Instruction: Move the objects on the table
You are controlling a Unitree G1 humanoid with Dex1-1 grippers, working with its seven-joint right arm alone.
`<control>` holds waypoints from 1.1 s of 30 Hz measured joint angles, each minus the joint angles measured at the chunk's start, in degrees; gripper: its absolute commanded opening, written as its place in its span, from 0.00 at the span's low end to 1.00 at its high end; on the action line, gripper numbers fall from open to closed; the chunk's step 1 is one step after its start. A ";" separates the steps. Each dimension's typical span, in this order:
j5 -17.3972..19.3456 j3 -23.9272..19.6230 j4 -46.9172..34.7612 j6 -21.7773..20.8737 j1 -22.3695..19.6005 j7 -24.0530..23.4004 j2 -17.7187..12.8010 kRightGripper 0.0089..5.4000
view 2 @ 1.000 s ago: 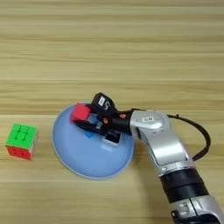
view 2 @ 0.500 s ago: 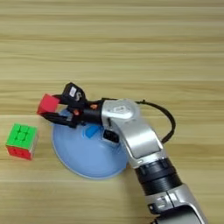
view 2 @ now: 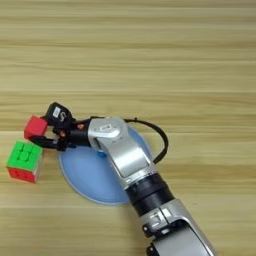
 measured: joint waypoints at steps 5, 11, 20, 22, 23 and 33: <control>-1.21 0.36 3.15 -1.38 -0.71 -0.33 0.84 0.44; -2.00 0.59 5.67 -2.55 -0.93 -0.50 1.80 0.44; -2.77 0.39 8.93 -3.78 -2.38 -1.62 2.78 0.44; -3.03 0.39 9.86 -3.93 -2.49 -2.05 3.05 0.52; -3.21 0.39 10.11 -3.93 -2.49 -2.43 3.11 0.54; -2.58 -0.60 6.72 -3.30 -2.74 -2.47 3.46 0.75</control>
